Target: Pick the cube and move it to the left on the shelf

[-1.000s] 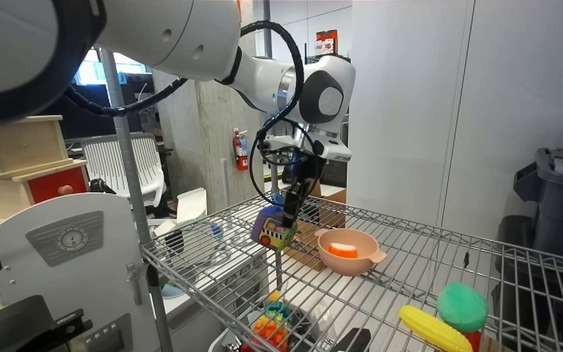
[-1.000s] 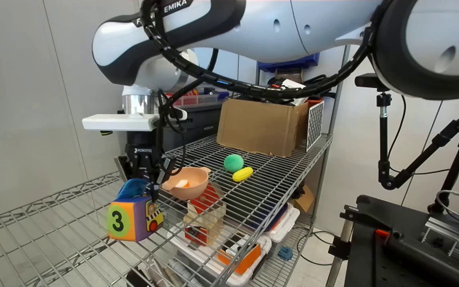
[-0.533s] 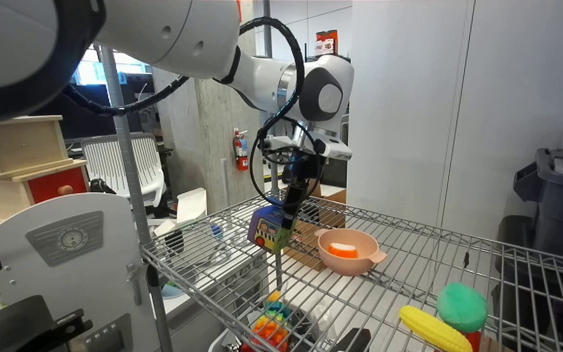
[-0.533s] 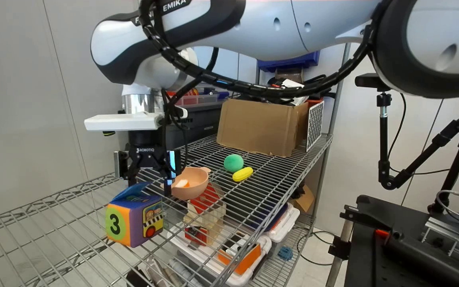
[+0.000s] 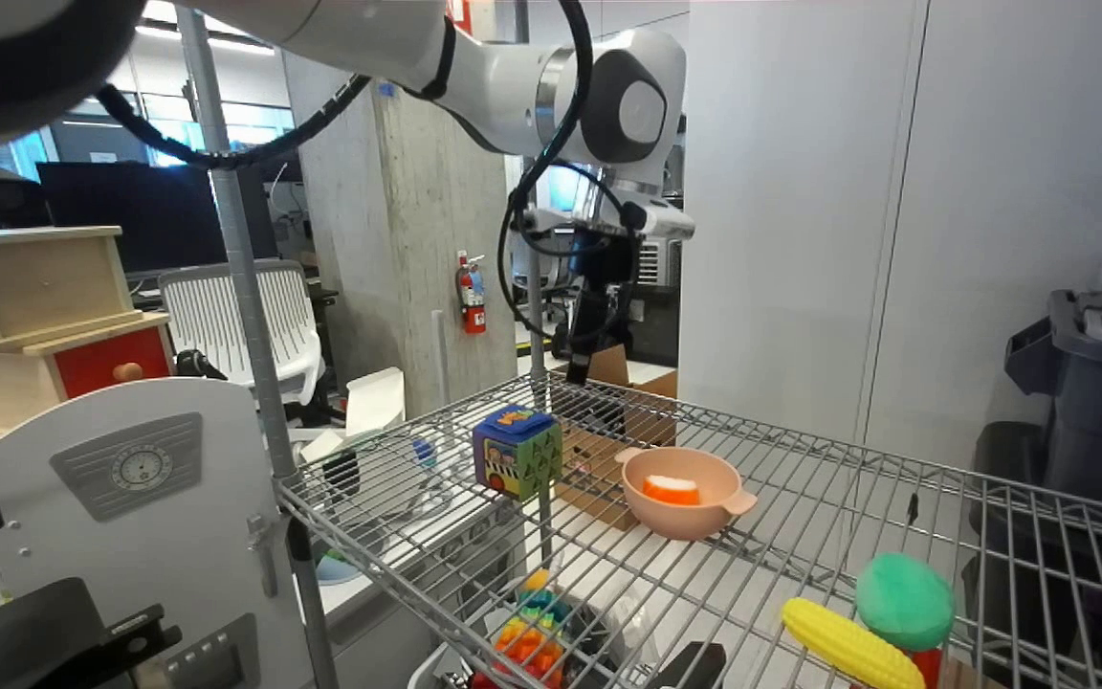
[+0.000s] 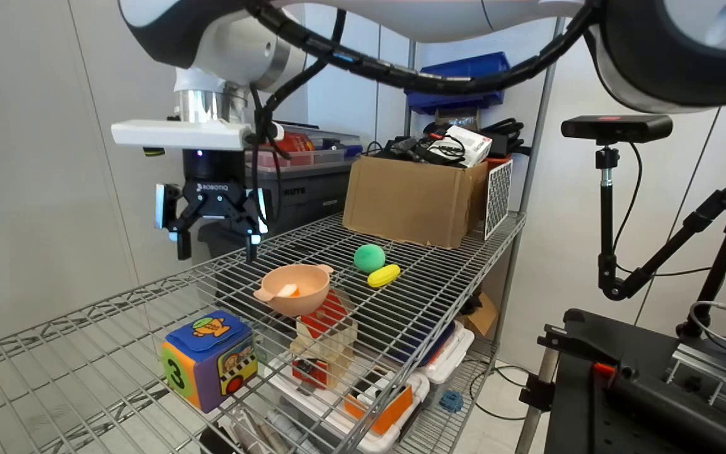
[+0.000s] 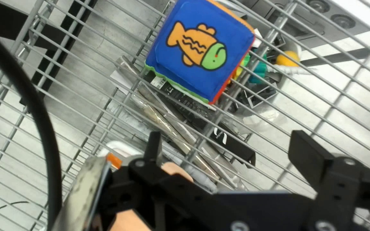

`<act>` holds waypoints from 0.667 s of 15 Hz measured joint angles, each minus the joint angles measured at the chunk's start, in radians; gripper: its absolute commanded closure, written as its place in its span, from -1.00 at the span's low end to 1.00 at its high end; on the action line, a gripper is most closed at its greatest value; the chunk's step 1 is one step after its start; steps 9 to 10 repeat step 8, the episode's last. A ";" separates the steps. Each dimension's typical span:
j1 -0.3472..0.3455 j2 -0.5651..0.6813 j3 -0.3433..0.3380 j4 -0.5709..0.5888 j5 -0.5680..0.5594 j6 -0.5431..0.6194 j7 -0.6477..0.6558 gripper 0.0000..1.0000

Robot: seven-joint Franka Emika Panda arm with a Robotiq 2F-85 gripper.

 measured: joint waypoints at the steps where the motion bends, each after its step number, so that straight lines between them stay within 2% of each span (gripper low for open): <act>1: -0.004 -0.021 -0.001 0.005 0.000 0.000 -0.009 -1.00; 6: -0.067 -0.128 0.001 0.014 0.008 -0.029 -0.014 -1.00; 10: -0.078 -0.134 0.003 0.012 0.009 -0.032 -0.015 -1.00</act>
